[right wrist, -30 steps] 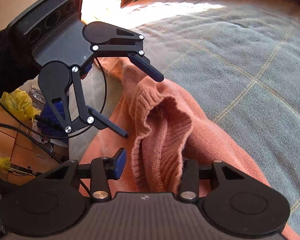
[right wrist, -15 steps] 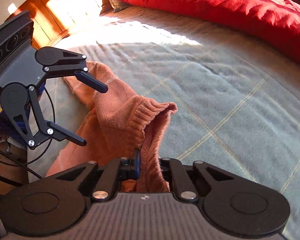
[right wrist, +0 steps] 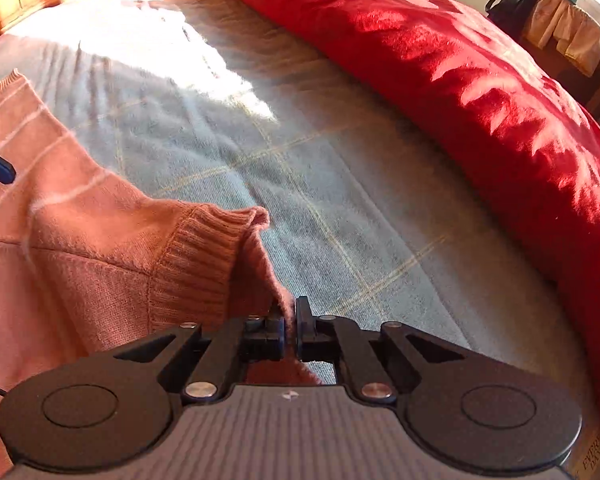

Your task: Fold clothes

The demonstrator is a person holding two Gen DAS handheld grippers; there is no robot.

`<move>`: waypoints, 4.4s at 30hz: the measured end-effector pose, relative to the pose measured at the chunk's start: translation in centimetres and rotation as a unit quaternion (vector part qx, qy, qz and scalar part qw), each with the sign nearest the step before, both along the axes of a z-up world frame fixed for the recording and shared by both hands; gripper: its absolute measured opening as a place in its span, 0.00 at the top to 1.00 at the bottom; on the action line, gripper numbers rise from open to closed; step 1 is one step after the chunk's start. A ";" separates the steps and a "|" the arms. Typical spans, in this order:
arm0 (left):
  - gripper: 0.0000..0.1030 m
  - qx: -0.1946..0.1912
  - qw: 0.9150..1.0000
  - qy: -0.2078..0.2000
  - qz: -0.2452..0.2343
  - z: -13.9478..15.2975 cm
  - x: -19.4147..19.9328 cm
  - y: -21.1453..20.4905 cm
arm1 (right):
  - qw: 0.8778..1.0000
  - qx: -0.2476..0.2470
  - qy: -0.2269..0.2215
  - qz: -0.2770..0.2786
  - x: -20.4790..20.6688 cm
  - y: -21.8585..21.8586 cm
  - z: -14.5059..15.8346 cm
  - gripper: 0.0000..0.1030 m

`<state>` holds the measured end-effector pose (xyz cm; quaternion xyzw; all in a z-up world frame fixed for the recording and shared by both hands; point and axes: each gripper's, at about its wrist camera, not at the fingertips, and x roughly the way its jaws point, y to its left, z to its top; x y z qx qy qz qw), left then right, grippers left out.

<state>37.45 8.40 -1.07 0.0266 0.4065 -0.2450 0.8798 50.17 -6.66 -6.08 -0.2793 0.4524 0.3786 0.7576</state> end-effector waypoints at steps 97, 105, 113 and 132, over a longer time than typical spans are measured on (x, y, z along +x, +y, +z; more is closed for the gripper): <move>0.37 0.130 0.990 0.014 0.058 -4.8 3.5 -5.5 | 0.957 0.116 0.105 -0.244 -9.9 -12.7 -1.1 0.00; 0.35 0.121 0.990 0.048 0.055 -1.2 -6.7 -5.6 | 0.948 0.137 0.127 -0.256 -17.1 -15.3 2.9 0.00; 0.32 0.065 0.991 0.084 0.084 -0.3 -14.9 -6.5 | 0.933 0.177 0.188 -0.251 -26.8 -13.5 3.2 0.00; 0.29 -0.047 0.990 0.125 0.047 -5.9 -19.9 0.3 | 0.907 0.179 0.093 -0.369 -33.7 -9.1 -1.5 0.00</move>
